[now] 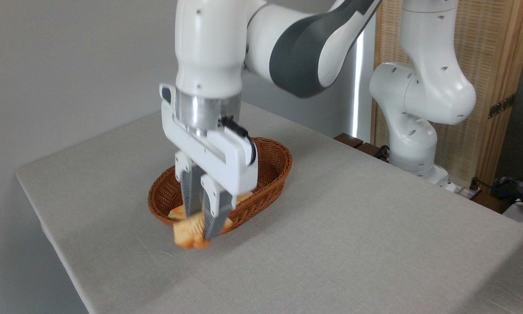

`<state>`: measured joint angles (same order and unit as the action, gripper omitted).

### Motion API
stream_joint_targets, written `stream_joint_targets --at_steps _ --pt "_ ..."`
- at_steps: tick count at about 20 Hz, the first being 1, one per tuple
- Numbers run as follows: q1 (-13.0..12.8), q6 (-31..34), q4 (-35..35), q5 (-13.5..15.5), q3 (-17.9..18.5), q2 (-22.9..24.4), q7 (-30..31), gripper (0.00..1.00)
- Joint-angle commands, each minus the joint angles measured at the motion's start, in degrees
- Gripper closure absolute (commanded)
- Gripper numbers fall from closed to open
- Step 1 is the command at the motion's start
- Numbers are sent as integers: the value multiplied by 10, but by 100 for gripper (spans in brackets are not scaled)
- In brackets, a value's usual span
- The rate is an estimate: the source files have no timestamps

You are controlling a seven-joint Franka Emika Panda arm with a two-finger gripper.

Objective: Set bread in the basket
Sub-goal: 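Lift the held roll and carry it over the wicker basket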

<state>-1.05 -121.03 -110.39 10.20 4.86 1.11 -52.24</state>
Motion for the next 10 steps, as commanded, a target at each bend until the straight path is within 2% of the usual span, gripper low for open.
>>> stream_joint_targets --at_steps 1,6,8,10 --pt "-9 7 -5 63 -11 32 -1 51" --pt "-11 71 -5 68 -69 38 10 50" --pt "-11 98 -5 68 -94 37 20 39" --pt "-12 105 -6 66 -121 34 63 38"
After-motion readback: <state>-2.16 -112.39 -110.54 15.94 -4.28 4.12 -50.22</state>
